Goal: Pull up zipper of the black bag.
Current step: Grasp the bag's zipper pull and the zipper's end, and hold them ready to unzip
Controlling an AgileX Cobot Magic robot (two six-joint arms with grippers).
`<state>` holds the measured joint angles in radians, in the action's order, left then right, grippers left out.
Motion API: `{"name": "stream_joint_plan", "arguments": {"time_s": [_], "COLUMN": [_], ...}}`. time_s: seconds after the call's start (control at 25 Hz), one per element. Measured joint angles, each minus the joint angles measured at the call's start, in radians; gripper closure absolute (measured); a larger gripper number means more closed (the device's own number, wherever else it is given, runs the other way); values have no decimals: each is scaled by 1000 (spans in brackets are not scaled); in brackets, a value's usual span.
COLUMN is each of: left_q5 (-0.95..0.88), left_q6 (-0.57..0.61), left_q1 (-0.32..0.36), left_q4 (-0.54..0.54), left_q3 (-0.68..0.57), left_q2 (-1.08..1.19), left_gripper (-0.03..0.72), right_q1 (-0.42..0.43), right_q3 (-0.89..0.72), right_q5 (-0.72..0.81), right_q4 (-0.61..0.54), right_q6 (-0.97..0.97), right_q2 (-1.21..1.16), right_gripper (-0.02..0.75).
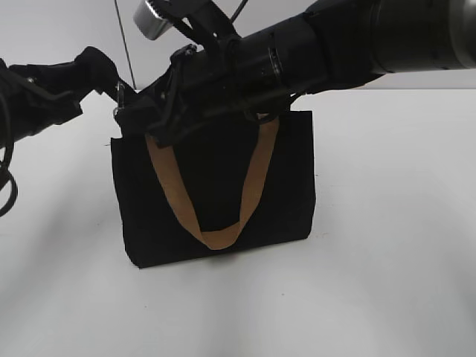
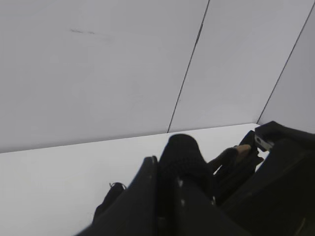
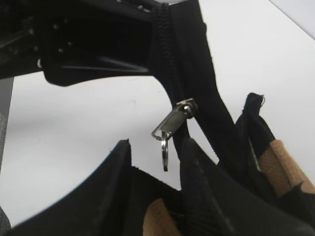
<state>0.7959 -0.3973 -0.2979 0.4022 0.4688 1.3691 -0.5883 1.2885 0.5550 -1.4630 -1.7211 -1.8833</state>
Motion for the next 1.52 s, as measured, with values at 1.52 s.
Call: {"name": "stream_joint_plan", "arguments": {"time_s": [1.52], "left_q5": [1], "left_q6": [-165], "left_q1": [-4], "left_q4": [-22], "left_q3": [0], "left_q2": [0], "left_gripper": [676], "right_q1": [-22], "right_q3": [1], "right_q5": [-85], "right_q4": [-20], "right_q6": [1], "right_q2": [-22], "right_gripper": [738]}}
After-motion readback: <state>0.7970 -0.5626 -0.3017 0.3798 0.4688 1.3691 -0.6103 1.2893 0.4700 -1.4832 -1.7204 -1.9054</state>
